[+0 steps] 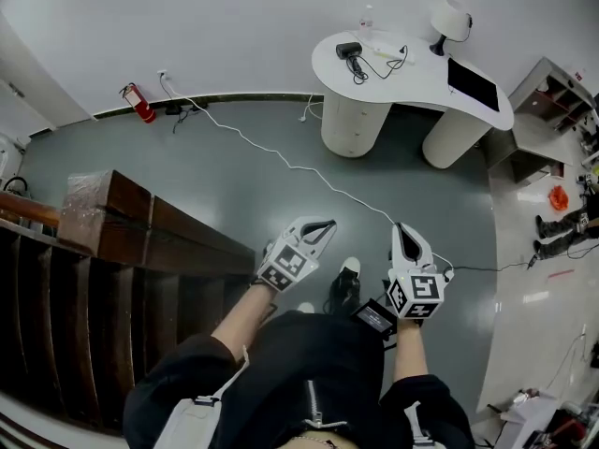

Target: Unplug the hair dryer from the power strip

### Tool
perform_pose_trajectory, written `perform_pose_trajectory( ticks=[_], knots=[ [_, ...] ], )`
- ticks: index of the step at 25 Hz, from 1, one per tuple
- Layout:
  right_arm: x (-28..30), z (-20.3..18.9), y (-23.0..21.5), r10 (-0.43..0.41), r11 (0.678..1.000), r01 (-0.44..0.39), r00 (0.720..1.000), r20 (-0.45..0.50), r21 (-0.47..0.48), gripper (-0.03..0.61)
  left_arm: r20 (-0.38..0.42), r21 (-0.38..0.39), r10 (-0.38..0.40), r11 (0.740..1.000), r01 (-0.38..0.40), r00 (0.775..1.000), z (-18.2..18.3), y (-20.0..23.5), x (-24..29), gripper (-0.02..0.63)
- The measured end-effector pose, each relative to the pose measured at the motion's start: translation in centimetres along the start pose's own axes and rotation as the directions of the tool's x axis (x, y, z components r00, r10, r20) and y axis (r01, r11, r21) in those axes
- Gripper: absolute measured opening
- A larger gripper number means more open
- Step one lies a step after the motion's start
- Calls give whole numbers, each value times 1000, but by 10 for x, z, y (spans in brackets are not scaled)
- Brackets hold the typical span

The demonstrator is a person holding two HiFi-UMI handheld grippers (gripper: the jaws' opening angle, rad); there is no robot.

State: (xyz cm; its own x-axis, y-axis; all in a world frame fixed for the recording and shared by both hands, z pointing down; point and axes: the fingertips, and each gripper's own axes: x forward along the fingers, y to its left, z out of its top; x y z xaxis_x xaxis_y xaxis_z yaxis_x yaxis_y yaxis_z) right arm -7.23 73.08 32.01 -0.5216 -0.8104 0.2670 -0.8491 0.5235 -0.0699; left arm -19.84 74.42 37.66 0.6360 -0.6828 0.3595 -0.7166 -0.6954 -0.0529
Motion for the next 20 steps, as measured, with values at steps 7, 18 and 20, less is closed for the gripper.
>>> perform_pose_trajectory(
  ticks=[7, 18, 20],
  knots=[
    [65, 26, -54, 41, 999, -41, 999, 19, 0, 5, -21, -10, 43, 999, -43, 999, 18, 48, 60, 11],
    [140, 69, -152, 106, 994, -106, 994, 22, 7, 5, -45, -45, 85, 995, -87, 995, 61, 94, 162, 11],
    [148, 70, -164, 115, 993, -115, 993, 22, 13, 5, -51, -47, 81, 995, -84, 995, 65, 95, 179, 11]
  ],
)
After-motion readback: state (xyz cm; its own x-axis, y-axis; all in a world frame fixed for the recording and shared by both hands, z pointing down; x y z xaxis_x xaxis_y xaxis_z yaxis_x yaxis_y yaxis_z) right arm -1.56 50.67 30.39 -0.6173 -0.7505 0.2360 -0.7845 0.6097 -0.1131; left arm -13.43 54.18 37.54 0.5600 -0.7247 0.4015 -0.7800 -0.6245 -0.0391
